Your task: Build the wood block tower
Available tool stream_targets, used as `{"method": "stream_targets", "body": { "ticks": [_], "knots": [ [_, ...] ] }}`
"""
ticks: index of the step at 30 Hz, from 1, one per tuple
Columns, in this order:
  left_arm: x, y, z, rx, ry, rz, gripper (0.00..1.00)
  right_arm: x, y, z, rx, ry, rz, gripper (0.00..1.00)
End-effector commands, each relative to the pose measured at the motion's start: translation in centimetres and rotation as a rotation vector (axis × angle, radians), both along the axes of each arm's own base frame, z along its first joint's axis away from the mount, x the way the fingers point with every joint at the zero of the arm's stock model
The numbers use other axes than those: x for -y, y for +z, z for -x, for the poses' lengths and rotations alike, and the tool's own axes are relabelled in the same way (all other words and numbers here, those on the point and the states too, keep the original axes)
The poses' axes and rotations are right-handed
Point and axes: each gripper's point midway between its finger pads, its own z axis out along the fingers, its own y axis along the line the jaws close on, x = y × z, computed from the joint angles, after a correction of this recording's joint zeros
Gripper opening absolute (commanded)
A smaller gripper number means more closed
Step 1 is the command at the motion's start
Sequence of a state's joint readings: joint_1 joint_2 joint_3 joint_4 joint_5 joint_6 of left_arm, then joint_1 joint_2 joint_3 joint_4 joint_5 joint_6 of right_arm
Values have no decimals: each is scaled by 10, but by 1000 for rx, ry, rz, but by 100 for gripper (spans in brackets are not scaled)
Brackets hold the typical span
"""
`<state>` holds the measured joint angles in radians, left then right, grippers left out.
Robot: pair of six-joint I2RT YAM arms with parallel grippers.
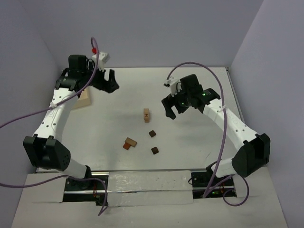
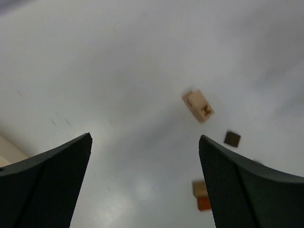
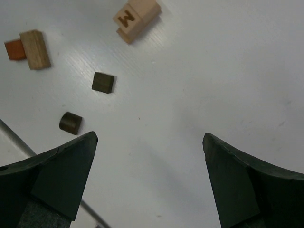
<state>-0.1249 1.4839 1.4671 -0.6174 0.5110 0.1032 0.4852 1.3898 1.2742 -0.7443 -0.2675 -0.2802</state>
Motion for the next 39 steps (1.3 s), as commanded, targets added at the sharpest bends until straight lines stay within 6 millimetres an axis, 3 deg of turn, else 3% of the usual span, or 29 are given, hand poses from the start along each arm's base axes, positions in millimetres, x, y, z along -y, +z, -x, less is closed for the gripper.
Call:
{"method": "stream_targets", "body": {
  "ticks": [1,5,6,8,11,14,18,21,26,30,39],
  "knots": [
    [-27,22,37,23,5,228,99,-46,8,30,262,471,117,100],
    [-23,10,53,-27,-83,249,99,-82,16,55,306,843,62,100],
    [-24,9,55,-30,-90,257,99,-91,17,52,300,884,52,100],
    [-24,10,56,-21,-100,267,99,-100,3,58,272,1018,66,100],
    [-21,8,62,-23,-129,300,99,-123,4,54,371,1247,126,100],
    [-22,2,62,-31,-128,307,99,-150,-15,49,357,1375,176,100],
    [-26,7,61,6,-120,322,99,-188,-18,49,365,1459,148,100],
    [-28,15,62,17,-144,348,99,-208,-46,48,331,1524,160,100],
    [-38,25,61,-12,-147,443,99,-234,-68,60,347,1605,138,100],
    [-45,26,60,-38,-165,503,99,-242,-85,69,321,1654,140,100],
    [-47,24,63,-24,-176,491,99,-231,-113,83,212,1693,155,100]
  ]
}}
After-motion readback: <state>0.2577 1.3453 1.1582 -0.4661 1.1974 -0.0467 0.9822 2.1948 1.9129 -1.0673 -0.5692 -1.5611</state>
